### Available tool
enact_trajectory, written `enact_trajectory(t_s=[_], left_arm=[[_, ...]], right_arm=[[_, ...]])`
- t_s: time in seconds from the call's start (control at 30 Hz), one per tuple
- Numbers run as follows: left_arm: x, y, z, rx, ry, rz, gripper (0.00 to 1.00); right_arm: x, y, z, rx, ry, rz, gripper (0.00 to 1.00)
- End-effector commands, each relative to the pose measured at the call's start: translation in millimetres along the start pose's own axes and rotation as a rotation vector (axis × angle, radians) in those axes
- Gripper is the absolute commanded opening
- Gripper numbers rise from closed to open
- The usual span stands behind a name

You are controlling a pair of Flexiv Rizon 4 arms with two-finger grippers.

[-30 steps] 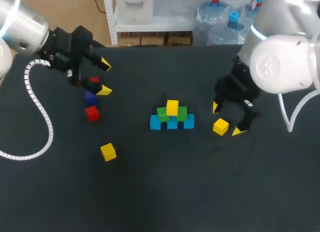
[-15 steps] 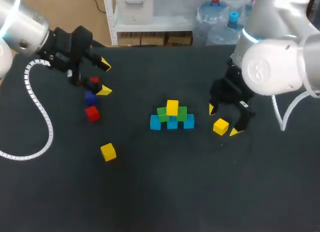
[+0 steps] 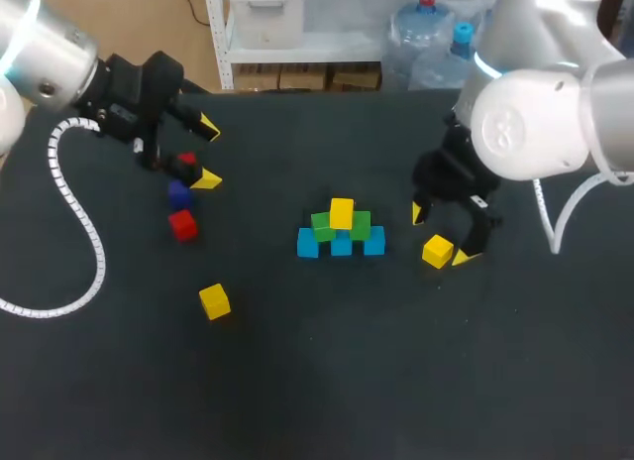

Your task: Place the blue cubes, place green cubes on the blue cubes, place the yellow cubes on the green cubes, then place the red cubes on the yellow cubes, and place purple cube on the red cubes.

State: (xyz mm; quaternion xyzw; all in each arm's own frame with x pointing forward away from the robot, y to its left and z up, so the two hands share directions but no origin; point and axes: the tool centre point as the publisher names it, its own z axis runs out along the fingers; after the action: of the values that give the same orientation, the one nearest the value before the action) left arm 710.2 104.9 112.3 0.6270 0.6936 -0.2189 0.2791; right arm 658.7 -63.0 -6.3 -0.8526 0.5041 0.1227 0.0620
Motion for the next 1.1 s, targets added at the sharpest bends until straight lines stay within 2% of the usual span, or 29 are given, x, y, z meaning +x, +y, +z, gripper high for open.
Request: enact_trajectory(t_s=[0.03, 0.13, 0.2, 0.23, 0.33, 0.5, 0.6, 0.8, 0.9, 0.97, 1.0, 1.1], left_arm=[[1.4, 1.0, 0.4, 0.001, -0.005, 0.004, 1.00], [1.4, 1.0, 0.4, 0.001, -0.005, 0.004, 1.00], [1.4, 1.0, 0.4, 0.001, -0.005, 0.004, 1.00], [1.4, 1.0, 0.4, 0.001, -0.005, 0.004, 1.00], [1.4, 1.0, 0.4, 0.001, -0.005, 0.004, 1.00], [1.4, 1.0, 0.4, 0.001, -0.005, 0.004, 1.00], [1.4, 1.0, 0.4, 0.001, -0.005, 0.004, 1.00], [1.4, 1.0, 0.4, 0.001, -0.005, 0.004, 1.00], [1.4, 1.0, 0.4, 0.001, -0.005, 0.004, 1.00], [1.4, 1.0, 0.4, 0.001, -0.005, 0.004, 1.00], [1.4, 1.0, 0.4, 0.001, -0.005, 0.004, 1.00], [1.4, 1.0, 0.4, 0.001, -0.005, 0.004, 1.00]], right_arm=[[-0.4, 5.8, 0.2, 0.011, 0.002, 0.005, 1.00], [-0.7, 7.8, 0.7, 0.012, 0.002, 0.008, 1.00], [-0.9, 8.9, 0.9, 0.013, 0.002, 0.010, 0.78], [-1.1, 9.4, 1.0, 0.013, 0.002, 0.011, 0.78], [-2.6, 10.8, 1.1, 0.015, 0.000, 0.014, 0.87], [-4.9, 11.9, 2.4, 0.015, 0.002, 0.013, 0.80], [-6.2, 12.5, 2.3, 0.012, 0.006, 0.012, 0.93], [-8.0, 12.9, 0.5, 0.012, 0.030, 0.010, 0.87], [-8.6, 13.2, -0.6, 0.016, 0.044, 0.013, 0.90], [-8.5, 13.5, -1.2, 0.017, 0.048, 0.016, 0.76], [-8.4, 13.7, -1.4, 0.017, 0.052, 0.017, 0.75], [-8.6, 14.2, -1.7, 0.012, 0.064, 0.017, 0.84]])
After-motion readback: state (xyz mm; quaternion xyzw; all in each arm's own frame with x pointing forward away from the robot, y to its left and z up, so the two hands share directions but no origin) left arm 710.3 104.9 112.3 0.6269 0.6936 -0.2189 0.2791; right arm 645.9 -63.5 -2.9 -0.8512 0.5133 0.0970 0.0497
